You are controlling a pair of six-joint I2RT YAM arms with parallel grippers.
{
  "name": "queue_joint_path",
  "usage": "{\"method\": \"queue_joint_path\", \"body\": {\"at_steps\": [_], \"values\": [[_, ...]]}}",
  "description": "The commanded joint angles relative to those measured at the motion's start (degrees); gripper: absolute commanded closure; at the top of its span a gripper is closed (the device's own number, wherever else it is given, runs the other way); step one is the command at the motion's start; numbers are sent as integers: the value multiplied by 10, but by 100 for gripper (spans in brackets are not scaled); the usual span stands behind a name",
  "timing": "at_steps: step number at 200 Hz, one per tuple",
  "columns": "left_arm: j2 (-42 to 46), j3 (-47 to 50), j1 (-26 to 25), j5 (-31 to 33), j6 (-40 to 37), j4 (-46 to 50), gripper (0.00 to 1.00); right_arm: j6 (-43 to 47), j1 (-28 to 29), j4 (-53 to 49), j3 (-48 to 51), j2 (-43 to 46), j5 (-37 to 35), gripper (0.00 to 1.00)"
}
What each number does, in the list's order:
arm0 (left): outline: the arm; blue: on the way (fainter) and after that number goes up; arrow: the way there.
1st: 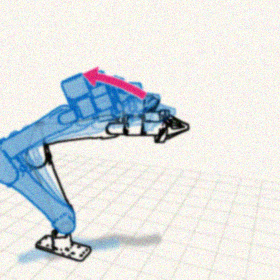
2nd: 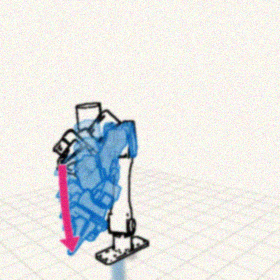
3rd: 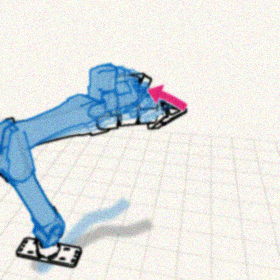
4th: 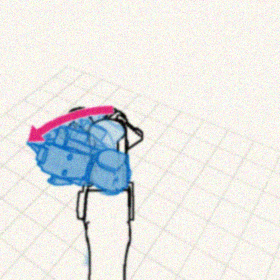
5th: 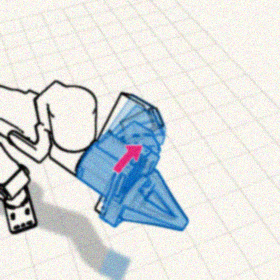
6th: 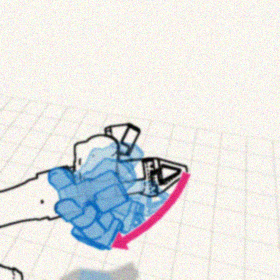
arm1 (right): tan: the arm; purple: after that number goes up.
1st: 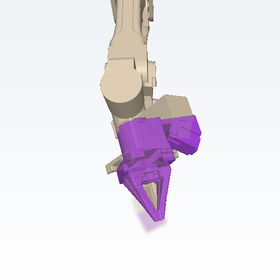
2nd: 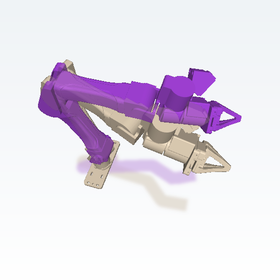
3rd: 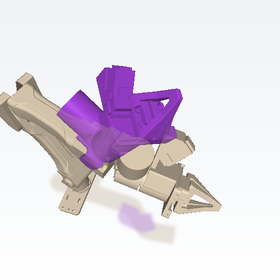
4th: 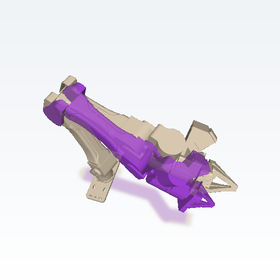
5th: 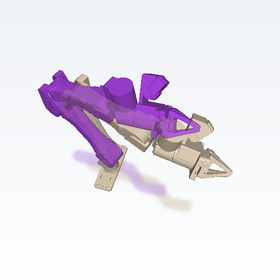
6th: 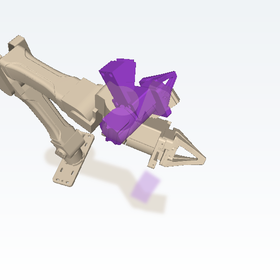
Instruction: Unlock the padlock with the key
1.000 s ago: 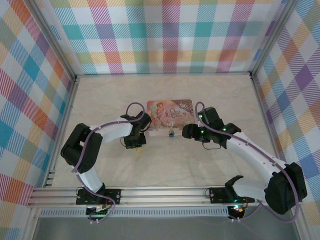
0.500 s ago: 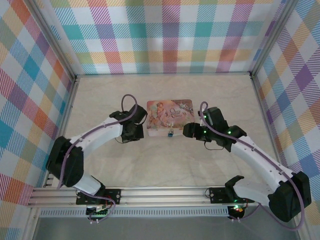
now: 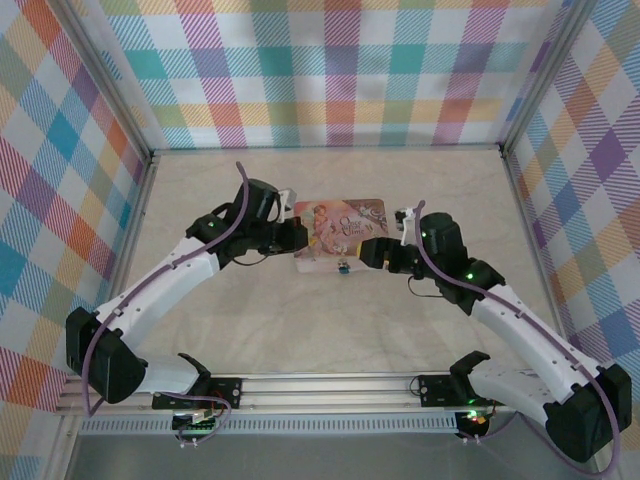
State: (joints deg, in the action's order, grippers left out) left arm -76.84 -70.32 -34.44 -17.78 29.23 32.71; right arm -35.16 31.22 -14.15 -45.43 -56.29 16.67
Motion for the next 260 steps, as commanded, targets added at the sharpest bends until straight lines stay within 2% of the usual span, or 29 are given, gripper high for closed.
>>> {"method": "queue_joint_path", "body": {"at_steps": [1,22,82,137,211,260], "values": [[11,-20,-4,-64,-1,-38,100,8,4,45,-23,-5,62,40],[7,-25,-5,-88,9,-49,100,-5,4,88,-20,-11,91,51],[-5,-32,-8,-127,43,-71,100,11,30,106,-45,-39,83,47],[-12,-40,-18,-132,50,-71,100,43,61,92,-82,-65,49,51],[-12,-40,-25,-128,52,-71,100,50,65,64,-112,-99,28,69],[-7,-39,-26,-132,50,-72,100,51,65,63,-117,-104,22,73]]}}
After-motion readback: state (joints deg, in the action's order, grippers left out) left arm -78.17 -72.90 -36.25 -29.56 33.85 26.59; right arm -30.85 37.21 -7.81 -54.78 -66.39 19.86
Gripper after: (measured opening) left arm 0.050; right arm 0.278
